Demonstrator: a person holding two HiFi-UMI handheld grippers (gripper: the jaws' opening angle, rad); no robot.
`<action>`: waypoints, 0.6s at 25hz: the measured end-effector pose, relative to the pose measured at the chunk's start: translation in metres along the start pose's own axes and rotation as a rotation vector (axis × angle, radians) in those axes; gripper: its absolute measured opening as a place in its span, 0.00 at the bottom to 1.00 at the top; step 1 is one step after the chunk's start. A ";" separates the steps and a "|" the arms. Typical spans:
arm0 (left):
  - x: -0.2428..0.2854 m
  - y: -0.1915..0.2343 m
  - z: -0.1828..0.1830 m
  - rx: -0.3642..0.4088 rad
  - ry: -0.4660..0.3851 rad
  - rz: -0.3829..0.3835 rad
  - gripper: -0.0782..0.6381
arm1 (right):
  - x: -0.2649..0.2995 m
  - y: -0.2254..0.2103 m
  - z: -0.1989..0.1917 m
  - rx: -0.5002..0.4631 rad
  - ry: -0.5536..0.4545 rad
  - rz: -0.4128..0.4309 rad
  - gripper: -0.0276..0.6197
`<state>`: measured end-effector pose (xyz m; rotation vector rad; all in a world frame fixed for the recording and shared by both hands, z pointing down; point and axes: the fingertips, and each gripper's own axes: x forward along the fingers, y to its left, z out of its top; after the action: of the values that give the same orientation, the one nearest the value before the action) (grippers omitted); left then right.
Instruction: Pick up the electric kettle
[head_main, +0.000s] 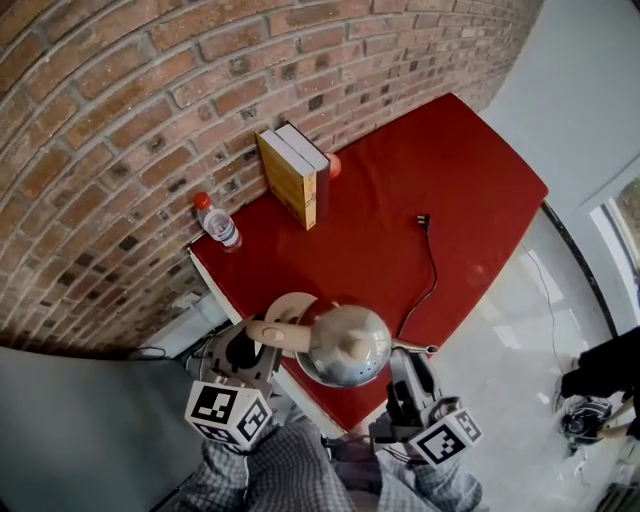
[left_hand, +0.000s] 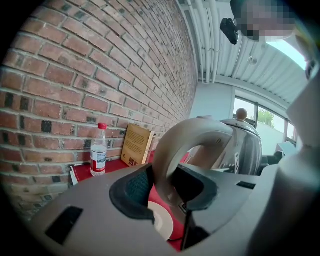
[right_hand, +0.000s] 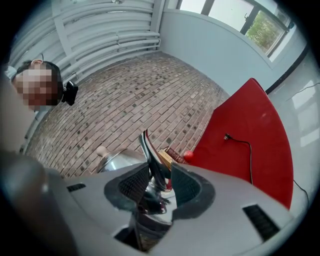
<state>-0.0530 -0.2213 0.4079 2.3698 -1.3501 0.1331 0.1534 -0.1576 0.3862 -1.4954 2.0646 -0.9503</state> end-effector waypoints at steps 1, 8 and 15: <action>-0.003 -0.003 0.001 0.003 0.000 0.001 0.28 | -0.003 0.001 0.002 0.001 0.003 0.002 0.26; -0.021 -0.018 0.012 0.004 -0.006 0.019 0.28 | -0.016 0.012 0.013 0.017 -0.006 0.021 0.26; -0.036 -0.025 0.021 -0.013 -0.028 0.036 0.28 | -0.019 0.028 0.024 -0.009 -0.005 0.059 0.26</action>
<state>-0.0536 -0.1896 0.3712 2.3461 -1.4027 0.1012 0.1578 -0.1417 0.3481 -1.4314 2.1002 -0.9147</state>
